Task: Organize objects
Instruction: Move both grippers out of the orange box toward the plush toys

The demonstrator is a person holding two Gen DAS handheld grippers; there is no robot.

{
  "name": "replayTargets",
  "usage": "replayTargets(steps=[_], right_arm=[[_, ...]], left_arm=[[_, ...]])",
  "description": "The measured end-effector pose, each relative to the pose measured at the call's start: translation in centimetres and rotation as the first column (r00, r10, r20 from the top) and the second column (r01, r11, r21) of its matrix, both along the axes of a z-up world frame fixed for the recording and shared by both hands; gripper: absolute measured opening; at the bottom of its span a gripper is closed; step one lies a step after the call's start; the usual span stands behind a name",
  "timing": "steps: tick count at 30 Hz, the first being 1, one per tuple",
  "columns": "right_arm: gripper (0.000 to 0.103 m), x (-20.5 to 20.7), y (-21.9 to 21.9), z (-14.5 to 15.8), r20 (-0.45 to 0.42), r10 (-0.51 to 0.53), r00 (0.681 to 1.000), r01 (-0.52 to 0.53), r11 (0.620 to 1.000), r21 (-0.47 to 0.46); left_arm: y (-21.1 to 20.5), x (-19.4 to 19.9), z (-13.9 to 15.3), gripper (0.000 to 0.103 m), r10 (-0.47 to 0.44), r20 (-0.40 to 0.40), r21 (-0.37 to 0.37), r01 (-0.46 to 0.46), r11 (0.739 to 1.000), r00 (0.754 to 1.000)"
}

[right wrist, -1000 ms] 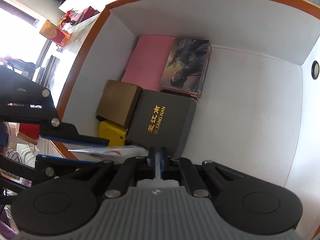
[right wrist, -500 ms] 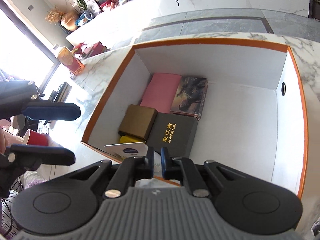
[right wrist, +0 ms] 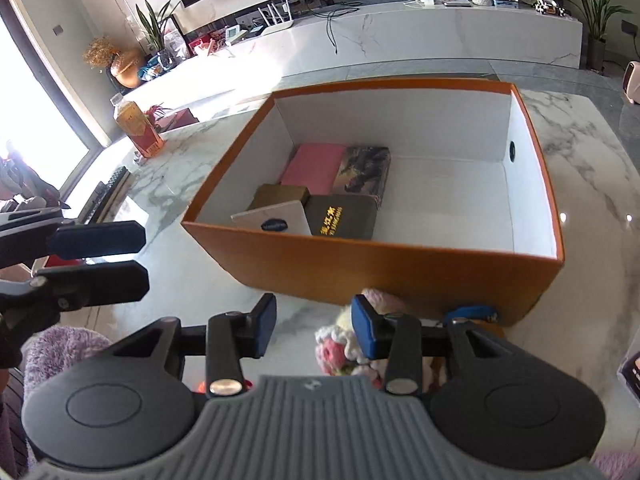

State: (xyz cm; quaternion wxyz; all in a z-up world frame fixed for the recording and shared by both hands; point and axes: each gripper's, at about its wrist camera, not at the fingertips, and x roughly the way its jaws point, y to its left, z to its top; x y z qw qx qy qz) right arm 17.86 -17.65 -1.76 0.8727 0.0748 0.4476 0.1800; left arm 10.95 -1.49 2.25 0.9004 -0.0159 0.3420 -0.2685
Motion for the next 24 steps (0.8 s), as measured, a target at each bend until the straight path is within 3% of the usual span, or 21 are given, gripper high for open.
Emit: replayTargets(steps=[6,16,20,24], right_arm=[[0.051,-2.8,-0.7,-0.7,0.003,-0.039,0.999,0.039,0.999,-0.017],[0.051,-6.7,-3.3,-1.4,0.003,-0.066,0.998,0.066,0.998,-0.024],[0.051,-8.0,-3.6,-1.8,0.001,-0.065,0.998,0.065,0.997,-0.051],[0.053,-8.9,-4.1,-2.1,-0.026,-0.077,0.997,0.075,0.995,-0.064]], left_arm=[[-0.4,-1.2,-1.7,0.046,0.049,-0.084,-0.101,-0.057,0.993,0.995],[-2.8,-2.5,-4.0,0.06,0.007,-0.205,-0.11,-0.03,0.993,0.979],[-3.6,-2.8,-4.7,0.063,0.003,-0.205,-0.069,-0.017,0.997,0.979],[-5.7,-4.8,-5.9,0.063,-0.097,-0.125,0.073,0.106,0.992,0.987]])
